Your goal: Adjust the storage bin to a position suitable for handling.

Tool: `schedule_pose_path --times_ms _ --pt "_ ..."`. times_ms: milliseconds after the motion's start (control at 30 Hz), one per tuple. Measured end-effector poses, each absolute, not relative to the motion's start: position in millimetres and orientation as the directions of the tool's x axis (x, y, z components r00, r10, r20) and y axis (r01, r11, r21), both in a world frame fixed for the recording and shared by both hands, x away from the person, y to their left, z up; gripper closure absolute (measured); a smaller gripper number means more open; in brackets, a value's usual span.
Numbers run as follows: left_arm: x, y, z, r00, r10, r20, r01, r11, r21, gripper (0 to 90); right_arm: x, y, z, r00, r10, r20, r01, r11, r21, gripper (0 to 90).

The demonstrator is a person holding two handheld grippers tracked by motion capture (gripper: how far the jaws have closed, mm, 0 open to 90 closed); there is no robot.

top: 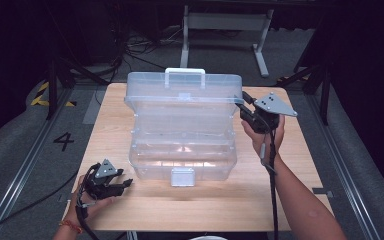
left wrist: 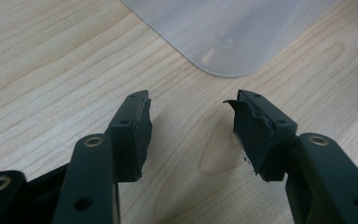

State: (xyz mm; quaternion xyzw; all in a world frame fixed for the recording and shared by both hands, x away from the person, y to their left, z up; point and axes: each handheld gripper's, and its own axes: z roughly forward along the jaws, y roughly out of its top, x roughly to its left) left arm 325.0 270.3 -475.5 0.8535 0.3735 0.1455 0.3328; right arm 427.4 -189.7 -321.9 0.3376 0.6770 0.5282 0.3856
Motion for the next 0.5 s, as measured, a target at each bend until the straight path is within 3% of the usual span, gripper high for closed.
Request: schedule_pose_path --times_ms 500 --pt "324 271 -481 0.686 0.728 -0.016 0.529 -0.483 0.697 29.4 449 -193 -308 -0.513 0.847 -0.139 0.107 0.224 0.969 70.6"
